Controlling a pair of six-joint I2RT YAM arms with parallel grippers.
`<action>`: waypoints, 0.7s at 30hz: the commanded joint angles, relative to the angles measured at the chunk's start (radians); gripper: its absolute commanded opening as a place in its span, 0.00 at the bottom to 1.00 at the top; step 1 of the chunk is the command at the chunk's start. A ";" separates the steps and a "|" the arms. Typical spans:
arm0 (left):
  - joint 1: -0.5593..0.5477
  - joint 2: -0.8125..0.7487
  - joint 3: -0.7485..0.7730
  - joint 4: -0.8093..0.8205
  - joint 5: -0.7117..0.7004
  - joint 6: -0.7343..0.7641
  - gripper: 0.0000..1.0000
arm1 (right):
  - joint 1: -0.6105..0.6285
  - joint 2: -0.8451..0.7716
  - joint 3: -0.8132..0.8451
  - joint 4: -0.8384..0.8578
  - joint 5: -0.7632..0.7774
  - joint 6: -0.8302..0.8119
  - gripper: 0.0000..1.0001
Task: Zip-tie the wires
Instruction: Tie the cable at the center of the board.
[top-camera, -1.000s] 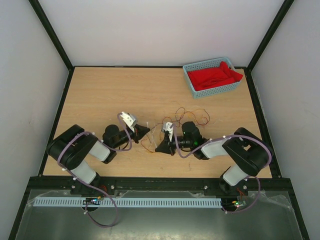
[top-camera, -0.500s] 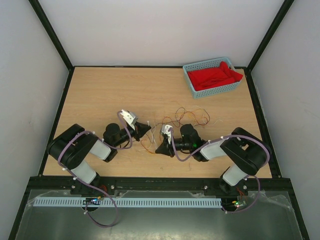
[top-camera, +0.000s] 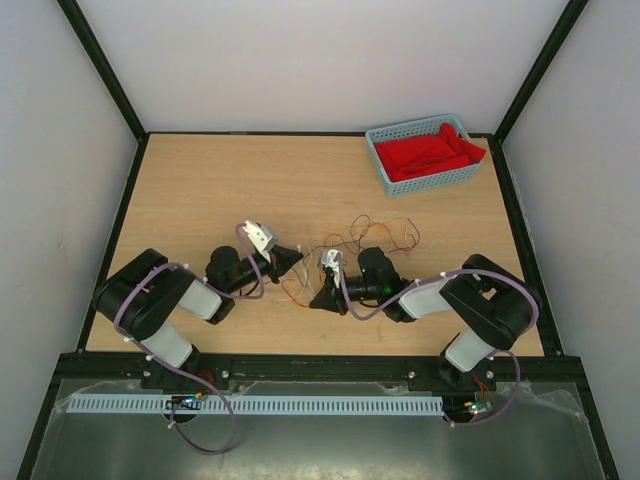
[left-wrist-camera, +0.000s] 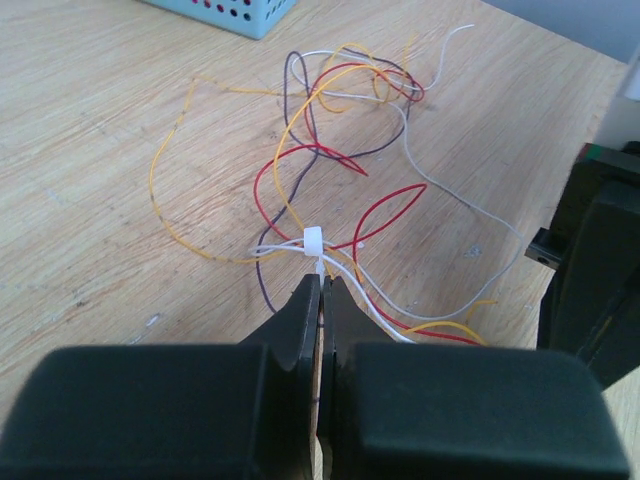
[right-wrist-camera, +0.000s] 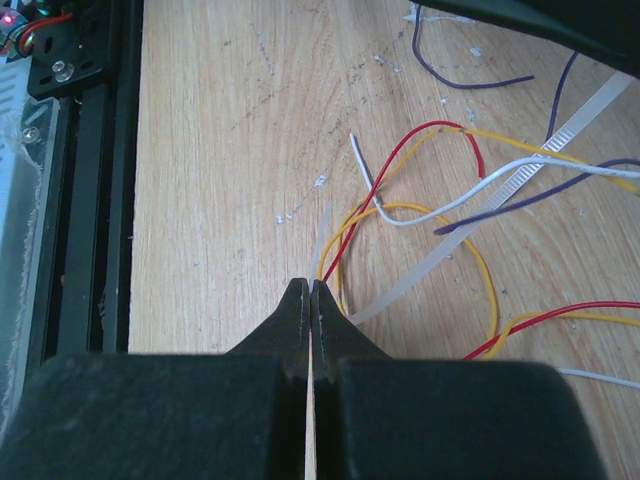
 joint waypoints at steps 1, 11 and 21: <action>0.011 -0.055 0.012 0.051 0.114 0.063 0.00 | 0.011 -0.054 0.022 -0.073 -0.024 0.041 0.00; 0.010 -0.183 -0.053 0.051 0.282 0.172 0.00 | 0.011 -0.189 -0.012 -0.070 -0.047 0.198 0.00; 0.010 -0.212 -0.094 0.051 0.327 0.256 0.00 | 0.010 -0.192 0.019 -0.046 -0.140 0.335 0.00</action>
